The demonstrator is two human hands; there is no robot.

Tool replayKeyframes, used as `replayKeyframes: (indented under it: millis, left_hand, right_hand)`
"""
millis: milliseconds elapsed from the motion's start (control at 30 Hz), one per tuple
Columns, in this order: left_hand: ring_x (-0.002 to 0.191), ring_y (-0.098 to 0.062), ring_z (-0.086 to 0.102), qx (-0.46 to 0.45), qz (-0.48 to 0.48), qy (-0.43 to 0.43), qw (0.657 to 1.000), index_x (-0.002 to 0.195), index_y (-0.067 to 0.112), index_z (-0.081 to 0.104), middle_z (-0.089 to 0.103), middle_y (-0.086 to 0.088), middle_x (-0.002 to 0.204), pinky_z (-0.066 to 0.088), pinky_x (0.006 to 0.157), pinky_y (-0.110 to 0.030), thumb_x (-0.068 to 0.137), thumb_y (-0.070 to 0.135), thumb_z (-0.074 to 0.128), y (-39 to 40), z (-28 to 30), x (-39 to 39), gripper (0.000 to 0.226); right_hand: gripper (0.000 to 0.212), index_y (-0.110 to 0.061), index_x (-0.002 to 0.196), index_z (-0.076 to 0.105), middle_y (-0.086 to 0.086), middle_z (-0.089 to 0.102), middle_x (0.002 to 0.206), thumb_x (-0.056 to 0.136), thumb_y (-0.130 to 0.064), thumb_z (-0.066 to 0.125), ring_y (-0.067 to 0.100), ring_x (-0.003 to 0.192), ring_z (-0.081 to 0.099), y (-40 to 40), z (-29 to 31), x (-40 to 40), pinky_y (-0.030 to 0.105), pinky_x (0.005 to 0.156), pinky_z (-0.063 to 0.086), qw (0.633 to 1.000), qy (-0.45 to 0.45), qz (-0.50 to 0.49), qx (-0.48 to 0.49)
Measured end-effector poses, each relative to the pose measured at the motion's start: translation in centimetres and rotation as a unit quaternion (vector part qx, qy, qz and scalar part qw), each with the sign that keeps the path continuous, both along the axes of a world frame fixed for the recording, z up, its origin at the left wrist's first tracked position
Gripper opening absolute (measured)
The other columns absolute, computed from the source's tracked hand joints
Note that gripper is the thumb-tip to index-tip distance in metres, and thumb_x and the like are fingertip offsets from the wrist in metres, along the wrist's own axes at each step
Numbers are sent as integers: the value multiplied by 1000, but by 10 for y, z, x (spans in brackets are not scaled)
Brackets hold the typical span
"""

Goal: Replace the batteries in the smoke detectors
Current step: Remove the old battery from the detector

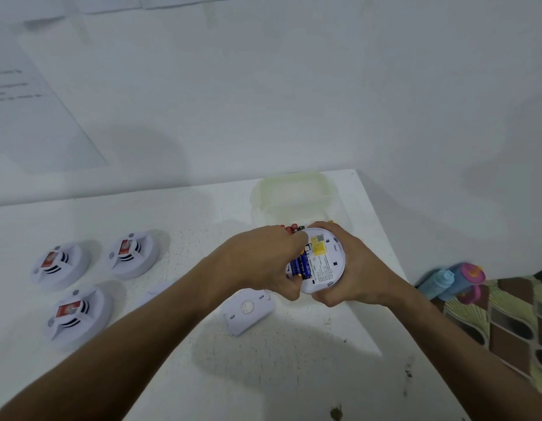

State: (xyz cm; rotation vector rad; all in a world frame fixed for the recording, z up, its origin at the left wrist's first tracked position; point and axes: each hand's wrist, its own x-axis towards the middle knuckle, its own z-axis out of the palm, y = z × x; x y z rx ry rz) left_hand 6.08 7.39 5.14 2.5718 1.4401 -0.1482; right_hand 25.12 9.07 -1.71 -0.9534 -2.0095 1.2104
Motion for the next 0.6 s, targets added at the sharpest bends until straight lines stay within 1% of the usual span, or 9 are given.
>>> replayKeyframes:
  millis: [67,133,200,267,367,433,500,533,600]
  left_hand:
    - [63,-13,43,14,-12,-5,1000,106,17,42,48,3,82,38,56,-24,81,37,64,0,-2,0,39]
    - [64,-15,44,27,-19,-8,999,117,15,43,49,2,85,38,56,-24,83,38,61,1,-4,0,45]
    - [65,-16,45,34,-24,-9,999,121,15,43,49,3,86,38,55,-24,85,38,59,2,-5,-1,45]
    - [66,-17,47,37,-24,-16,999,125,16,42,51,2,90,40,55,-24,87,37,58,1,-6,-2,47]
    - [72,-17,49,46,-27,-29,998,137,18,36,58,-2,107,48,65,-29,91,37,54,-1,-9,-5,54]
    - [75,-16,46,60,-25,-32,997,144,18,32,59,-5,114,47,68,-29,96,35,49,2,-10,-6,54]
    - [78,-14,44,63,-12,-48,997,147,20,31,60,-5,116,41,69,-26,100,32,43,4,-11,-8,50]
    - [80,-14,46,56,-5,-65,996,146,21,33,61,-4,116,41,69,-24,100,31,43,5,-9,-9,48]
    - [84,-14,54,43,1,-105,994,142,23,39,62,-1,115,47,72,-25,97,34,49,3,-8,-12,48]
  right_hand:
    - [87,-25,132,48,-14,60,120,52,-32,82,15,112,61,2,0,1,32,95,52,1000,-1,-5,3]
    - [86,-27,131,48,-11,60,122,52,-33,82,16,112,60,3,0,3,33,95,52,1000,2,-12,4]
    - [84,-33,129,48,-9,59,122,53,-33,83,16,112,60,4,1,3,34,95,52,1000,1,-15,12]
    - [81,-33,128,49,-7,59,121,54,-31,83,17,111,60,5,2,3,35,93,53,1000,7,-19,20]
    - [76,-32,123,51,-5,60,117,53,-31,80,16,107,61,5,6,3,31,88,54,999,26,-25,21]
    - [78,-31,124,51,-5,61,118,52,-32,79,16,106,62,5,5,2,29,88,54,999,19,-20,26]
    - [84,-27,129,49,-6,61,120,51,-28,82,18,109,62,4,2,1,31,92,53,1000,11,-4,20]
    - [85,-26,129,49,-7,61,119,52,-26,83,18,109,62,4,0,1,31,92,53,1000,13,-4,18]
    - [80,-28,126,51,-7,61,115,53,-21,85,18,106,62,6,-1,0,30,89,54,1000,16,-12,23]
